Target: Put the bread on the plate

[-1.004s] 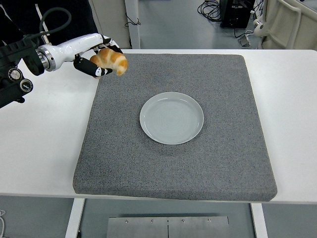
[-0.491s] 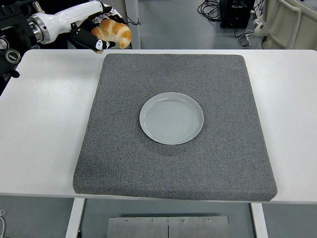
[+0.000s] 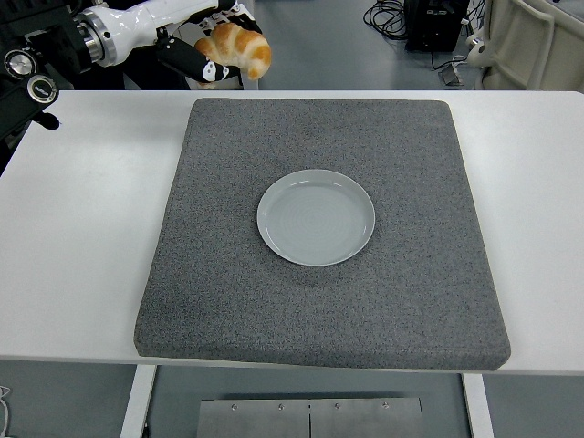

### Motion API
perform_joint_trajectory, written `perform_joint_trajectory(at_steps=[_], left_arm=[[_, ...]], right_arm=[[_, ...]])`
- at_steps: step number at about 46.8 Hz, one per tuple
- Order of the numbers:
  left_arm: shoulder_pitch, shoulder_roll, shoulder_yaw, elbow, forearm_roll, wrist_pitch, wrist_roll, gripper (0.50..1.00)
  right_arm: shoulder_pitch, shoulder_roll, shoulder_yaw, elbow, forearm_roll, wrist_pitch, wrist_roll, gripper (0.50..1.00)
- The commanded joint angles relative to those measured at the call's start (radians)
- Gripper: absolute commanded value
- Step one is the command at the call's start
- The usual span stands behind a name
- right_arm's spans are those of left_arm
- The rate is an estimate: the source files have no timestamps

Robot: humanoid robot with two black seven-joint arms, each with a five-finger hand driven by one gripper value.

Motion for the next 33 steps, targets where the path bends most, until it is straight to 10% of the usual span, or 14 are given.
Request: perform_joint_trajectory(at_steps=[1,33], left_arm=[[-0.005,-0.006,-0.005,-0.024,0.001,0.001,0.01,0.525],[-0.005,-0.138,-0.027,-0.153,0.001,0.0,0.105,0.527]], right_arm=[[0.0,0.0,0.0,0.0,0.0,0.0,0.0,1.0],[0.0,0.0,0.0,0.0,0.0,0.0,0.001,1.0]])
